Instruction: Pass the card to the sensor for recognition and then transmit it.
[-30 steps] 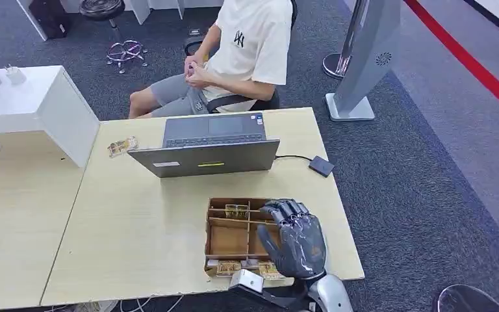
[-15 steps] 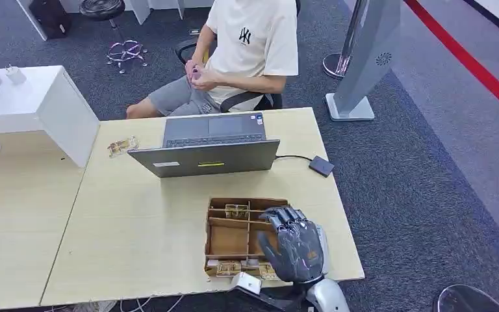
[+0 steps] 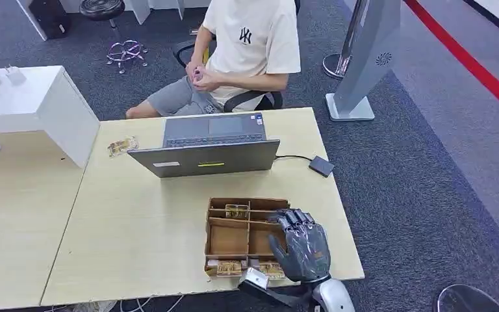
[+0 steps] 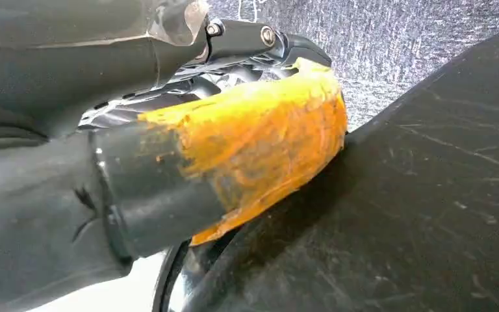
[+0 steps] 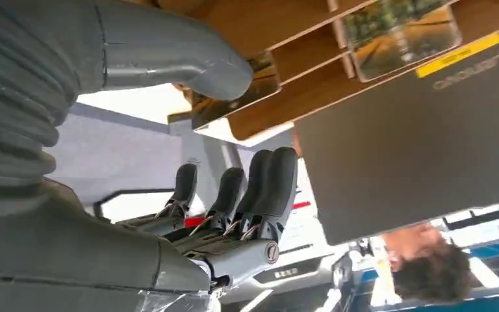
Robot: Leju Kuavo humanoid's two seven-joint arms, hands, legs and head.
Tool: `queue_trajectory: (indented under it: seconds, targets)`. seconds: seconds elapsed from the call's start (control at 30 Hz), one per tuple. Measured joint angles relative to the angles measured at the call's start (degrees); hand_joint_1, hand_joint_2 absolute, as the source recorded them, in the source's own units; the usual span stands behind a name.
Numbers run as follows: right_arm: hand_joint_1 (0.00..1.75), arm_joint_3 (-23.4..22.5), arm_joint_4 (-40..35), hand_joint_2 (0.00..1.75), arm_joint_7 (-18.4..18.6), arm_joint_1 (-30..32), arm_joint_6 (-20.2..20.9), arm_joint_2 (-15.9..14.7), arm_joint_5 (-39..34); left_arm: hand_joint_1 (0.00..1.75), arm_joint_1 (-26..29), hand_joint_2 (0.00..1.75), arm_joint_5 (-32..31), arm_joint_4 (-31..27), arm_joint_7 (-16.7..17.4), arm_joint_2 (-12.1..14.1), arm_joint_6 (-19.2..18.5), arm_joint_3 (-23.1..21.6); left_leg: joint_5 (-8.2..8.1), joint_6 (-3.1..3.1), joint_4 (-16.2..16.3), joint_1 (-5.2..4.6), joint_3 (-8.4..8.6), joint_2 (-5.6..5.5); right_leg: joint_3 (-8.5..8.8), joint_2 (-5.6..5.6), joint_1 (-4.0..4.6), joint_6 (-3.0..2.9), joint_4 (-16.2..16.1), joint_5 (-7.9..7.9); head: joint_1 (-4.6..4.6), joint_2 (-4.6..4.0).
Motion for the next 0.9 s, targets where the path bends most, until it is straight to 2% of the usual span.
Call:
queue_trajectory:
  seconds: [0.43, 0.7, 0.9]
  targets:
    - [0.89, -7.7, 0.3, 1.75, -3.3, -1.7, 0.0, 2.2, -0.1, 0.00, 0.0, 0.00, -1.1, 0.0, -0.5, 0.0, -0.4, 0.0, 0.00, 0.00, 0.0, 0.00, 0.00, 0.00, 0.00, 0.00, 0.00, 0.00, 0.0, 0.00, 0.00, 0.00]
    - [0.99, -8.4, 1.9, 1.75, -3.5, -1.9, 0.0, 2.8, -0.5, 0.00, -0.1, 0.00, -1.4, 0.0, -0.7, 0.0, -0.6, -0.1, 0.00, 0.00, 0.0, 0.00, -0.01, 0.00, 0.00, 0.00, 0.00, 0.00, 0.0, 0.00, 0.02, 0.00]
    - [0.98, -7.5, 3.7, 1.75, -2.9, -2.0, 0.0, 2.8, -0.4, 0.00, -0.1, 0.00, -1.8, 0.0, -0.7, 0.0, -0.7, -0.3, 0.00, 0.00, 0.0, 0.00, 0.00, 0.00, 0.00, 0.00, 0.00, 0.00, 0.0, 0.00, 0.00, 0.00]
